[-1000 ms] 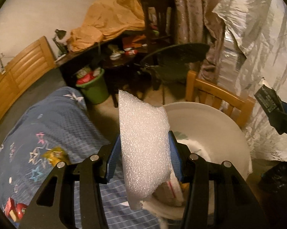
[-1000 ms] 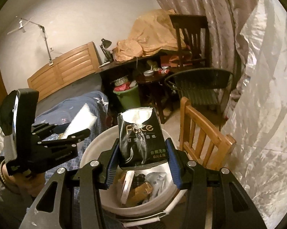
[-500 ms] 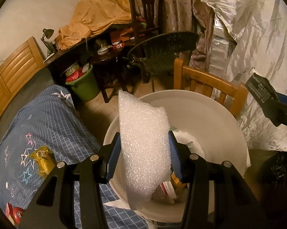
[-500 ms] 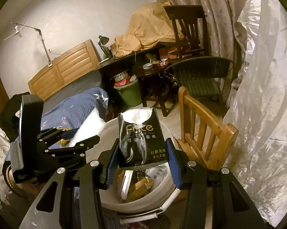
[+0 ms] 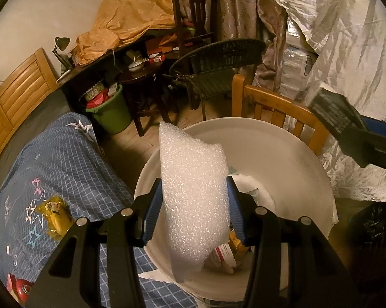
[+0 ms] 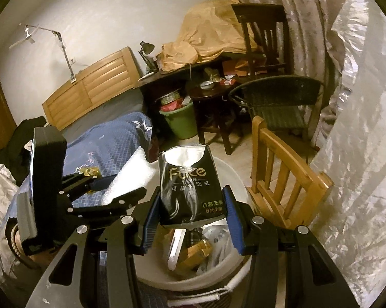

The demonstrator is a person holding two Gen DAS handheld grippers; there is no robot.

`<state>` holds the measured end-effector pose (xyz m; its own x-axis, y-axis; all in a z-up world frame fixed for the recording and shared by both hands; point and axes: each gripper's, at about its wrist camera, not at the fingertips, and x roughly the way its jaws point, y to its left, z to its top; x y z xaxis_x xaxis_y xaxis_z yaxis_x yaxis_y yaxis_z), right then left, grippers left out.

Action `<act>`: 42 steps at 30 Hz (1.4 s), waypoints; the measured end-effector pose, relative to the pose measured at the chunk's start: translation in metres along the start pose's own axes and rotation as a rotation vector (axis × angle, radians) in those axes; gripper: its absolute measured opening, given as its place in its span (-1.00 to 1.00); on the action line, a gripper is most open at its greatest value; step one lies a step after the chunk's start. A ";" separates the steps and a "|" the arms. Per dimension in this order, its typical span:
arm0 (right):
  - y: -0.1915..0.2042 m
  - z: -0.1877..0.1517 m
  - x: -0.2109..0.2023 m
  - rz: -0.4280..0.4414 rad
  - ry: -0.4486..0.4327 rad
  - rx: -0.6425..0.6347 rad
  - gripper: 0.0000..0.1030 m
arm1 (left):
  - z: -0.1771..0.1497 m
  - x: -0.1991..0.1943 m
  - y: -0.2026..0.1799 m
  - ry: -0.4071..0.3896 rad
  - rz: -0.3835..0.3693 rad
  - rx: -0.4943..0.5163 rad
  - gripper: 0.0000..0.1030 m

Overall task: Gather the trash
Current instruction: 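Carry the bubble wrap and tissue pack in both grippers over the bucket, then open both grippers to drop the bubble wrap and tissue pack into the bucket, then move both tools back over the yarn balls and apple on the bed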

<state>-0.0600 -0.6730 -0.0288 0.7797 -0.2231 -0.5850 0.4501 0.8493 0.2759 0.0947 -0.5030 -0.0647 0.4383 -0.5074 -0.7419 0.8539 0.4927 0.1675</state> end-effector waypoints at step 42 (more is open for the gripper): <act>0.023 -0.017 -0.041 -0.143 -0.298 -0.071 0.35 | -0.036 -0.043 0.029 -0.137 0.186 -0.130 0.41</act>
<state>-0.0891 -0.6366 -0.0112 0.8083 -0.4640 -0.3623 0.5413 0.8278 0.1474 0.0907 -0.4420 -0.0514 0.6259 -0.4861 -0.6099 0.7157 0.6688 0.2014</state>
